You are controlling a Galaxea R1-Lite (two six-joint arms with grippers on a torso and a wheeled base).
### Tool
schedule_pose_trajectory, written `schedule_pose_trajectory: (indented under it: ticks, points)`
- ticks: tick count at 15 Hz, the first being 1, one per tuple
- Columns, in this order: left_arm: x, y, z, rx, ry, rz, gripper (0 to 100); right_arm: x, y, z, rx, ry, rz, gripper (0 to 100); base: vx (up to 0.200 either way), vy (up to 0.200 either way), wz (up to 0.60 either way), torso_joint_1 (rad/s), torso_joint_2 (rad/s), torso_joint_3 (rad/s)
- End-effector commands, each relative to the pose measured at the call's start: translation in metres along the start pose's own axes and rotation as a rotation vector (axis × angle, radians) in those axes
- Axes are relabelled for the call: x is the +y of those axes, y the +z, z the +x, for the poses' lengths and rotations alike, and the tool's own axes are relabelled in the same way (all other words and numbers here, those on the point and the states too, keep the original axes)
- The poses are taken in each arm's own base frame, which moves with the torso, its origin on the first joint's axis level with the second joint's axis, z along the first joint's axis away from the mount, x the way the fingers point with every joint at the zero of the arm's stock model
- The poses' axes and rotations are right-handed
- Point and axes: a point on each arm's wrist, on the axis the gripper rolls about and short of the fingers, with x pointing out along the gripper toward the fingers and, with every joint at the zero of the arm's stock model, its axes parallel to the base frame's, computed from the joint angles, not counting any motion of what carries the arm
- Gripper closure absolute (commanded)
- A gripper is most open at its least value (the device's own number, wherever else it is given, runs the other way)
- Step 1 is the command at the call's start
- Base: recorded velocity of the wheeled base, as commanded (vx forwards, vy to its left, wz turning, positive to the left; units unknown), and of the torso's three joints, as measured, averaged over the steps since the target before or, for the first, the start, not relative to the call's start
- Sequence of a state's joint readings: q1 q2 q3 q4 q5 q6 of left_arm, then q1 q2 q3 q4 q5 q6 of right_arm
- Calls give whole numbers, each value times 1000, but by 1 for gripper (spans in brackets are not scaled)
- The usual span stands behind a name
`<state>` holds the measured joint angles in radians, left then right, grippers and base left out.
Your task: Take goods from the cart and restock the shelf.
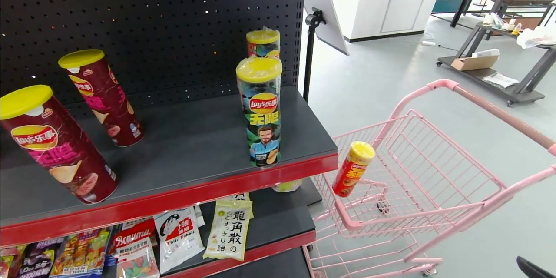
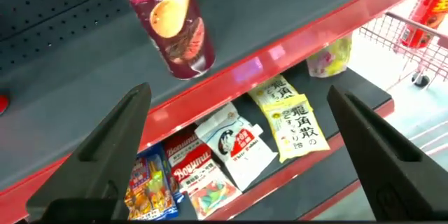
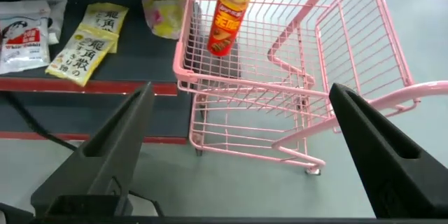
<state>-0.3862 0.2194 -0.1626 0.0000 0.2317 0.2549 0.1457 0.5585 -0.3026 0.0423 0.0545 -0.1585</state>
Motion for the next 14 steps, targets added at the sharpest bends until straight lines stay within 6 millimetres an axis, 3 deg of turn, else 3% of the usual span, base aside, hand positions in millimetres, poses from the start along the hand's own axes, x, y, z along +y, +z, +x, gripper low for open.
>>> schedule_pose_trajectory:
  ticks: [1, 5, 14]
  points:
    - [1, -5, -7, -32, 9, -8, 0, 0, 0, 1, 7, 0, -1, 0, 0, 0, 0, 0, 0, 0]
    - [1, -4, -8, -33, 10, -8, 0, 1, -6, 2, 25, -4, -14, 0, 0, 0, 0, -18, 38, 26]
    - [1, -9, -12, -41, 15, -12, 0, 1, -10, 3, 37, -2, -15, 0, 0, 0, 0, -148, 395, 240]
